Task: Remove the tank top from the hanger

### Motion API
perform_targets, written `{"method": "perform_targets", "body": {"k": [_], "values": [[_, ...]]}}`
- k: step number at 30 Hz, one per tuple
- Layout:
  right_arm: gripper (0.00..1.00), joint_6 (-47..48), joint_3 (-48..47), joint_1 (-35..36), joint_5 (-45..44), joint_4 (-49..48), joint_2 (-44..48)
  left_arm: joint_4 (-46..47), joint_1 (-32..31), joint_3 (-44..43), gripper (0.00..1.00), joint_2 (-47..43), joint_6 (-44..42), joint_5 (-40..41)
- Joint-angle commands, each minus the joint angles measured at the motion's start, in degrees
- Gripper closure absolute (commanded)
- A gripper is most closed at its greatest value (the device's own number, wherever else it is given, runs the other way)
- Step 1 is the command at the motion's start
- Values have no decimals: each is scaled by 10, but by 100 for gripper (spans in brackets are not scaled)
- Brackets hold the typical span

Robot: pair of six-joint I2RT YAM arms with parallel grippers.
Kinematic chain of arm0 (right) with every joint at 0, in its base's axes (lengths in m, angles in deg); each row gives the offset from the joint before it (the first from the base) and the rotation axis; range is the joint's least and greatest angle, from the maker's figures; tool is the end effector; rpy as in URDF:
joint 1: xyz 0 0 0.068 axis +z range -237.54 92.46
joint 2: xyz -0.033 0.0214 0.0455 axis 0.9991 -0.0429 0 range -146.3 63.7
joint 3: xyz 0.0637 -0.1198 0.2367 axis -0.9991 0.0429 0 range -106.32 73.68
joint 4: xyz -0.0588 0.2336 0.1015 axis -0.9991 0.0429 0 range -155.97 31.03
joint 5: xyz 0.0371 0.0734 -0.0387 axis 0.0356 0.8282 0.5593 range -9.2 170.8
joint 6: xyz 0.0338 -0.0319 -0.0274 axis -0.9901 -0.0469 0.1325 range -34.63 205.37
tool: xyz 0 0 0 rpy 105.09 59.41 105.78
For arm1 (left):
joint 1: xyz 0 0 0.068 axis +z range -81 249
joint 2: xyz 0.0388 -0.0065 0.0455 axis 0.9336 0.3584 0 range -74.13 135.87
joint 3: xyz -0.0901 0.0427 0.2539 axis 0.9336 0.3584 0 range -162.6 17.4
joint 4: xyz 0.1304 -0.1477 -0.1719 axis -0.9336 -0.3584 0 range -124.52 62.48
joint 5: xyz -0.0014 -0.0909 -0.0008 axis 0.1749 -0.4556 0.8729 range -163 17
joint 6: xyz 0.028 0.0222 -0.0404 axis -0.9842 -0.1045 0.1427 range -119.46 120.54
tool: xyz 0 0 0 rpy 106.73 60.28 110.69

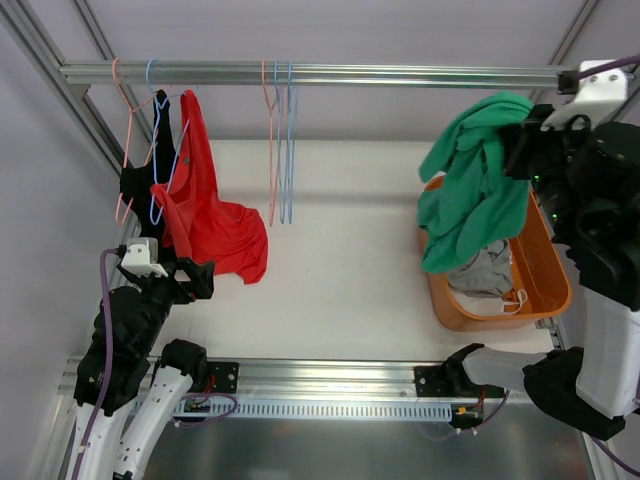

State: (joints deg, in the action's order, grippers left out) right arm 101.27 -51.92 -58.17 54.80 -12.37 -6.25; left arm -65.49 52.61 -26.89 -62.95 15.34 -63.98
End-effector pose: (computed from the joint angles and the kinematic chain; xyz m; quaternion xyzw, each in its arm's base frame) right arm 0.1158 0.0472 0.6013 -0.1110 0.6868 -0.0729 0.7146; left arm 0.0421 -0.0065 0.3396 -0.0430 0.7348 -0.1256 0.6651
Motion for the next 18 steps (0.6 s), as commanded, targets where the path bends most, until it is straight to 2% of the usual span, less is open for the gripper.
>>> {"method": "perform_targets", "body": {"k": [1,4,8,9,11,12,13,18], "values": [[100,60,-48,-15,-88,21,3,23,6,3,1,0,6,-4],[100,96,-45,-55,-141,8,0,23,6,2,1,6,5,-14],[100,80,13,-136,-98,5,-11,23,6,3,1,5,5,-22],[100,51,32,-180,-89,6,-11,23,6,3,1,3,5,-22],[100,22,102,-248,-29,4,-5,23,6,3,1,2,4,-25],[100,4,131,-259,-12,-3,-2,23,6,3,1,0,4,-26],[100,0,199,-265,5,-29,11,23,6,3,1,-1,4,-26],[100,-38,336,-290,21,-75,12,23,6,2,1,2,5,-22]]}}
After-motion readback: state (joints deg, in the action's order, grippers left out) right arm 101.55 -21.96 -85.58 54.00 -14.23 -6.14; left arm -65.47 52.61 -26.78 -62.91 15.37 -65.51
